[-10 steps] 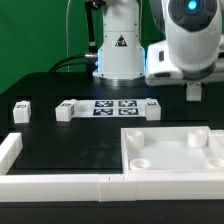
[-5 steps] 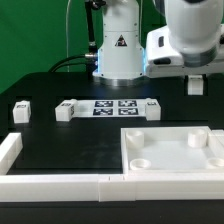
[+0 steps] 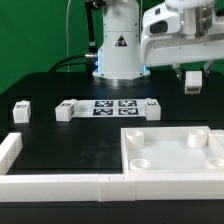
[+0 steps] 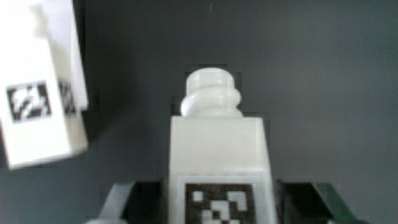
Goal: Assemble one leg
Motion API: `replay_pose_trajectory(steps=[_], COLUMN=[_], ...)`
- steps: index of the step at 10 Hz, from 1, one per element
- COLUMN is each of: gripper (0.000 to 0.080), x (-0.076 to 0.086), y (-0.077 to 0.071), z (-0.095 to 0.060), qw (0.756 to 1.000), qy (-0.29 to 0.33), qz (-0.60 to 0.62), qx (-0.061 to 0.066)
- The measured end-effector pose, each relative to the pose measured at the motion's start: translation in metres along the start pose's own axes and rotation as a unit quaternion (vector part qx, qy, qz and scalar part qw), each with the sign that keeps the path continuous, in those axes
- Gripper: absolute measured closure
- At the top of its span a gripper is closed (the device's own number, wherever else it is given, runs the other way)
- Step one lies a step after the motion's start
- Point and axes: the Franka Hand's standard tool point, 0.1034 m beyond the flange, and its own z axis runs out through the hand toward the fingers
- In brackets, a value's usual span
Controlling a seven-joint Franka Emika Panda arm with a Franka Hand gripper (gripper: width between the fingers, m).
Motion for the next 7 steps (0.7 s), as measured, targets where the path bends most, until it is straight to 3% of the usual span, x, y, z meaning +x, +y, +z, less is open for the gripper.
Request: replay_pose_trajectory(steps=[3,5,7], gripper=[0.0512,0.0512,0.0512], x=[0.034,0.03,0.034], y=[0.001,0.0,0.001], z=[-0.028,-0.025,-0.024], qw=[0.99,0.981,0.982], qy=[0.137,0.194,0.187], qz=[-0.015,-0.022,-0.038], qx=[0.004,0.008,0.004])
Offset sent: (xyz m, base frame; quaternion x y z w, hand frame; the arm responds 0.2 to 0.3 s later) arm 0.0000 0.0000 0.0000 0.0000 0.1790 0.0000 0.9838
